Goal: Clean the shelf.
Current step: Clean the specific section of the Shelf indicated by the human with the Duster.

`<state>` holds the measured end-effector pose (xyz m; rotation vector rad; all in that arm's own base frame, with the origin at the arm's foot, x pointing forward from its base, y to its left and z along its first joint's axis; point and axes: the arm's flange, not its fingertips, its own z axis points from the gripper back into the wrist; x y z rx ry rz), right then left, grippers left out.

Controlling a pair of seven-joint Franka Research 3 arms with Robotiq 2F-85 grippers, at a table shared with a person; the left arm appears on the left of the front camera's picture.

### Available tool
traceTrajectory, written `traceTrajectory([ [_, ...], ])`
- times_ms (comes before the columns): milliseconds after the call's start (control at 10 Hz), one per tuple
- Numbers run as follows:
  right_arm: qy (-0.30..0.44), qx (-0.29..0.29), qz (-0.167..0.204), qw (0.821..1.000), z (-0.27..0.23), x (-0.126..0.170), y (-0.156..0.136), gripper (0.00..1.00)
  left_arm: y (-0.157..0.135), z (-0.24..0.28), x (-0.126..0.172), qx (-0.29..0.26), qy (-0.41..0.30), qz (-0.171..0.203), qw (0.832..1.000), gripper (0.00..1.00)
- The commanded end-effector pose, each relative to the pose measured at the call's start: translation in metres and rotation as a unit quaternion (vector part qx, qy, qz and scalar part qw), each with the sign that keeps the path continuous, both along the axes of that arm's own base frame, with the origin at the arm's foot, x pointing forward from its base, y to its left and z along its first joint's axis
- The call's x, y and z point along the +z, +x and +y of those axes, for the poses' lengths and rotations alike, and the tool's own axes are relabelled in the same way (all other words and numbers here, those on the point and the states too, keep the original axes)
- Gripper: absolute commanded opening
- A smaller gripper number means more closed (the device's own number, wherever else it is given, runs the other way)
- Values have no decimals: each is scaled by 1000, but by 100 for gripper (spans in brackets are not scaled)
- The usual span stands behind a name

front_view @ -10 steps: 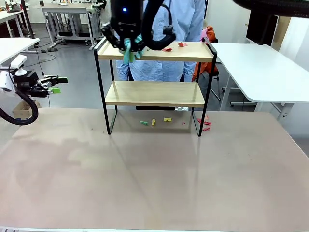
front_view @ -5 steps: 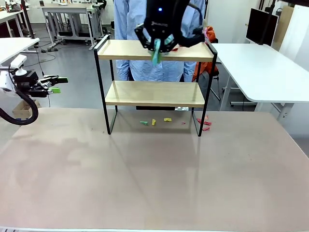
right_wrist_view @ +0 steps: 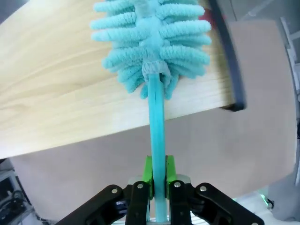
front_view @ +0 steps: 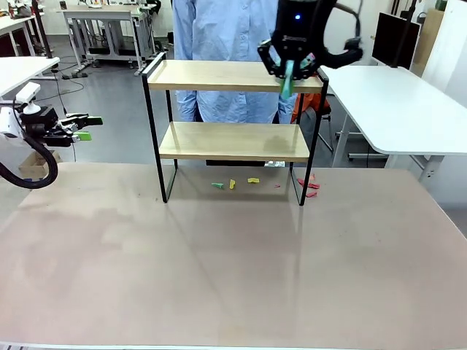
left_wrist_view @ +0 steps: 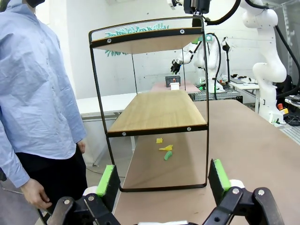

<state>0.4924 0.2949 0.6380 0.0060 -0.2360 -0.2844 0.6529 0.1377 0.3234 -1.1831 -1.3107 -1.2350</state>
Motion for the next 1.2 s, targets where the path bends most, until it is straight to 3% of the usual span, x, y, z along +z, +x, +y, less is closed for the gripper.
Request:
traceTrajectory([
  [0,-33,-21,-8,999,-23,-6,-15,13,-2,-2,4,3,-1,-8,1000,100],
  [300,-67,-13,-64,996,-30,11,-37,13,-2,-2,4,3,-1,-8,1000,100],
  [400,-44,-3,-88,995,-30,20,-49,13,-2,-2,4,3,-1,-8,1000,100],
  [500,-48,-4,-39,998,-19,15,-25,13,-2,-2,4,3,-1,-8,1000,100],
  [900,-48,3,-44,998,-14,11,-30,13,-2,-2,4,3,-1,-8,1000,100],
  [1100,-12,48,-108,993,-24,29,-45,13,-2,-2,4,3,-1,-8,1000,100],
])
